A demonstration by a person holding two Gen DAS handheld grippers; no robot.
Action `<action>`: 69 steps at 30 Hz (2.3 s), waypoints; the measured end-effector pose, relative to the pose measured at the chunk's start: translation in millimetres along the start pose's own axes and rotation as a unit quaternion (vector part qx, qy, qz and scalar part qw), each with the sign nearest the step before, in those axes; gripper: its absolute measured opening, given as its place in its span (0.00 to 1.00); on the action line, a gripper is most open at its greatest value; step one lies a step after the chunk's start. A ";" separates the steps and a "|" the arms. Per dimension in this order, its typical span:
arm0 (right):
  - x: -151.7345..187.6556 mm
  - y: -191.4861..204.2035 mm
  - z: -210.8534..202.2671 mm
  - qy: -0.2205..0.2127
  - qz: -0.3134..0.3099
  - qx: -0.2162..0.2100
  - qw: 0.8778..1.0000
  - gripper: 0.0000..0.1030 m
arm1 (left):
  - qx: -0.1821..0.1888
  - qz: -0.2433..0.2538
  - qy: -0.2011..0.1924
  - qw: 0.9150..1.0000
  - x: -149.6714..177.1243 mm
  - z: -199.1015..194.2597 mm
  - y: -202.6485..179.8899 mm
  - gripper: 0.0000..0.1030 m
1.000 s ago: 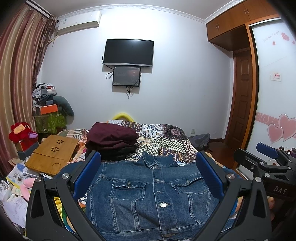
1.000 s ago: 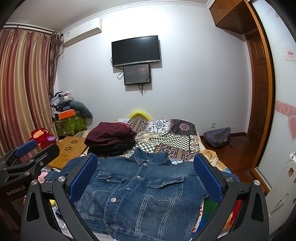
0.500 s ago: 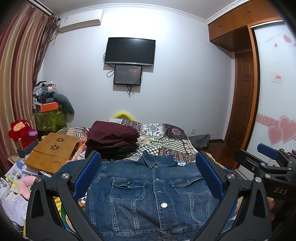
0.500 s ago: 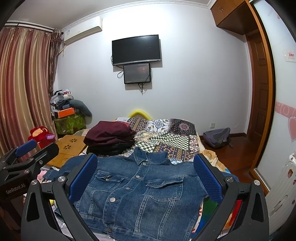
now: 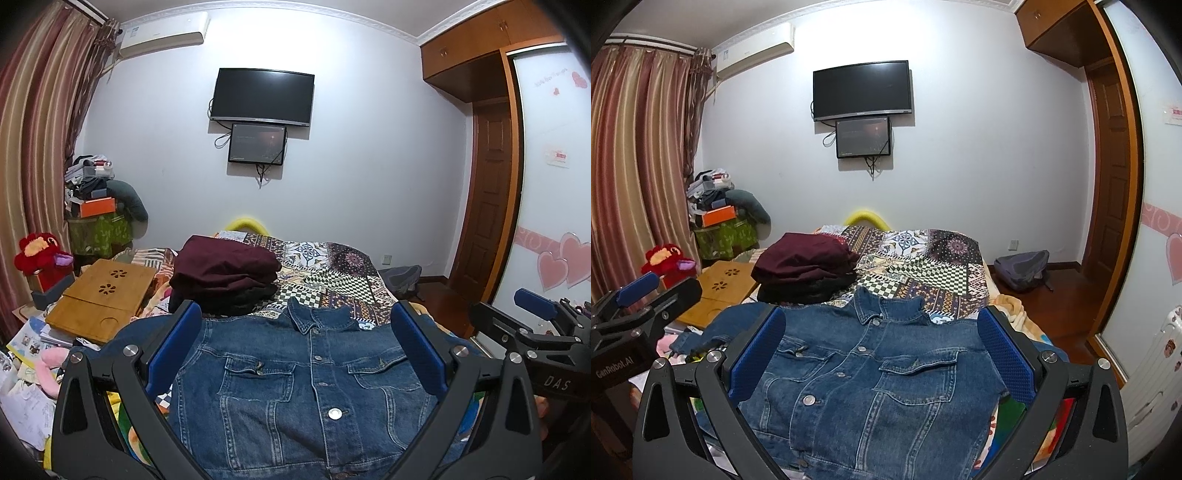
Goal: Fold large clothes
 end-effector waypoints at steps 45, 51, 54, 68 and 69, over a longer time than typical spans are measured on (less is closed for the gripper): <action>19.5 -37.2 183.6 0.208 0.069 0.030 0.975 1.00 | -0.074 -0.496 0.272 0.821 170.3 191.2 360.9 0.88; 18.4 -40.0 191.3 0.212 0.068 0.034 0.974 1.00 | -0.067 -0.529 0.270 0.802 193.6 210.6 379.1 0.70; 18.3 -40.4 192.7 0.214 0.068 0.035 0.974 1.00 | -0.085 -0.505 0.270 0.816 196.2 226.1 385.4 0.55; 13.0 -48.4 180.8 0.199 0.066 0.035 0.977 1.00 | -0.191 -0.247 0.217 0.925 83.3 222.1 328.8 0.10; 13.3 -50.3 179.1 0.198 0.065 0.037 0.977 1.00 | -0.187 -0.226 0.208 0.933 67.2 222.3 316.7 0.10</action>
Point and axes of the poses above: each gripper's, at about its wrist camera, not at the fingertips, and z roughly the way its jaws point, y to its left, x to its underside, the point moved 3 cm from there along z, roughly the way its jaws point
